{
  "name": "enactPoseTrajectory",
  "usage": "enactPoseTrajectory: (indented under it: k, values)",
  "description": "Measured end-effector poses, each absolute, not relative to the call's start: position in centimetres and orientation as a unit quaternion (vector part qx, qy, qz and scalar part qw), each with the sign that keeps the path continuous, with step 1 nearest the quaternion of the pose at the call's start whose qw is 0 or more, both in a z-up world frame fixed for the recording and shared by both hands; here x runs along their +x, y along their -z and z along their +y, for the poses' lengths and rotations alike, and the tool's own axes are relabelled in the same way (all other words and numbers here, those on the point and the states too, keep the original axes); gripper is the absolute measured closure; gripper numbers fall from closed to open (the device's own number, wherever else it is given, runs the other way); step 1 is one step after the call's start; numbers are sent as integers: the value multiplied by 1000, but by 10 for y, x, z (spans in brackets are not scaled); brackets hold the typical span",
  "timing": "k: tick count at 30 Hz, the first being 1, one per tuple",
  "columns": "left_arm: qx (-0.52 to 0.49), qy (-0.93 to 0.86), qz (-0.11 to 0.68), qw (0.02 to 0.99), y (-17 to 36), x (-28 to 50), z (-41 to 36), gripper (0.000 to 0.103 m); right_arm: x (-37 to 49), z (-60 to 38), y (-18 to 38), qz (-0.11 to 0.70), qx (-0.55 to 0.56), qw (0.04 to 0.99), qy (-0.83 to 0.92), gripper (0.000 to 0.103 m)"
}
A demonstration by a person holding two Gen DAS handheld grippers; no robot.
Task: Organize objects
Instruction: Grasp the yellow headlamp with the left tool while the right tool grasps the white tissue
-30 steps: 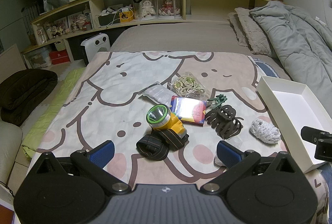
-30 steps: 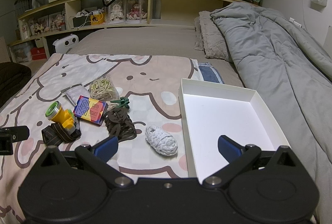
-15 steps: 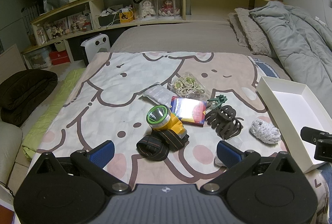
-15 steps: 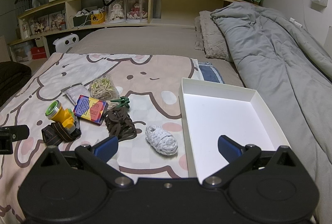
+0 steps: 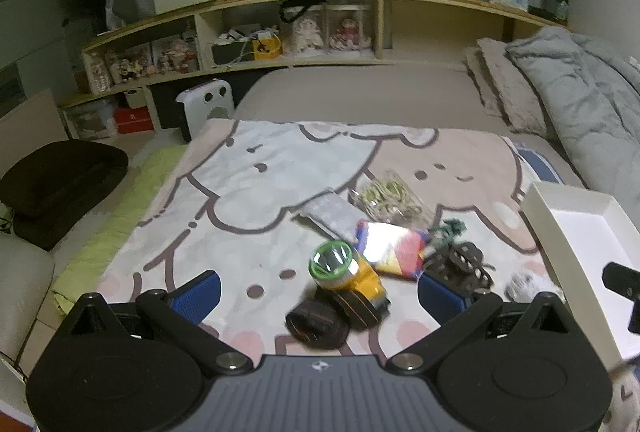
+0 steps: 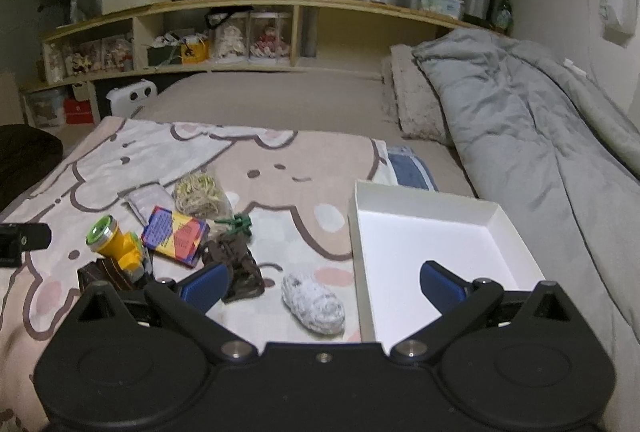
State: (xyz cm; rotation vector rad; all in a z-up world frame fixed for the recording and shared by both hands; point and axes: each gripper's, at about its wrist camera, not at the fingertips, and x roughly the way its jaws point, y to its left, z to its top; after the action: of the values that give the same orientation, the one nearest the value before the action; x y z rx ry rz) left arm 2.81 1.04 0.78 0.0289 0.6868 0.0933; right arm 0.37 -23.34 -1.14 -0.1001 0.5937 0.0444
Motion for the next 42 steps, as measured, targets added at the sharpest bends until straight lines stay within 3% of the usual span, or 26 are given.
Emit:
enactPoseTrajectory:
  k: [13,24,42]
  values:
    - [-8,-70,307,949,-3,64,27,0,35,-233,13,252,-19,964,-78,0]
    - [-15,-74,298,951,20,101,34,0,61,-242,34,276,31,953,-123,0]
    - [29,-87,385,918,67,139,55,0,69,-228,74,341,6,924,-173,0]
